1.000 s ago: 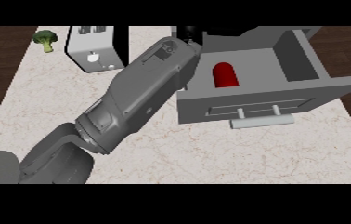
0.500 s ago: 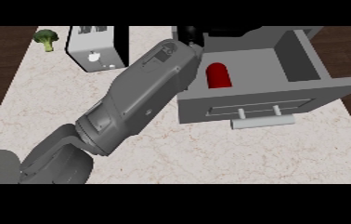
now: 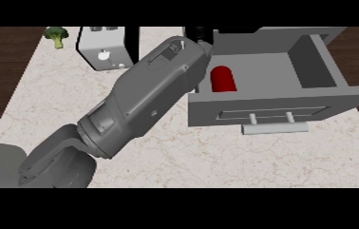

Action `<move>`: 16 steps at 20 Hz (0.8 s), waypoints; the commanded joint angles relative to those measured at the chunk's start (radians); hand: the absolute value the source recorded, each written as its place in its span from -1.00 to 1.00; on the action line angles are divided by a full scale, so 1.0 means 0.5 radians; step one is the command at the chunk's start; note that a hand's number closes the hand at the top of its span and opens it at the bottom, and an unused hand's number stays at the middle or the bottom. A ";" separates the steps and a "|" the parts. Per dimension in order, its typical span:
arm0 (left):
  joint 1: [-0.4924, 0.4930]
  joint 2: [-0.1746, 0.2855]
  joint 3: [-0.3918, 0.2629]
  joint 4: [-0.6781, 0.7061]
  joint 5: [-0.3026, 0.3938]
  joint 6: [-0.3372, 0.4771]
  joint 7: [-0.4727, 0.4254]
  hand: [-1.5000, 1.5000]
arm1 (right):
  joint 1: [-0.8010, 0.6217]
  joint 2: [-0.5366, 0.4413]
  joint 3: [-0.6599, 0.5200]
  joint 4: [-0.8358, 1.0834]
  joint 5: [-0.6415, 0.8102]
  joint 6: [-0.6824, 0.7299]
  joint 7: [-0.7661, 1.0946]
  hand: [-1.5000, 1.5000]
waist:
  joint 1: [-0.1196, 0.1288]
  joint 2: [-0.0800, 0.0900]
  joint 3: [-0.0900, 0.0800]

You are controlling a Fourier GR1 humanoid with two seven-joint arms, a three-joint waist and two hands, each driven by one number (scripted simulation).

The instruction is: Pick up the can, place it into the drawer and close the drawer

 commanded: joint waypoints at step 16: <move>0.034 0.066 0.028 -0.160 -0.076 0.075 0.237 -1.00 | -0.810 -0.054 0.869 1.078 1.641 -0.558 -0.299 -1.00 | 0.139 -0.036 -0.002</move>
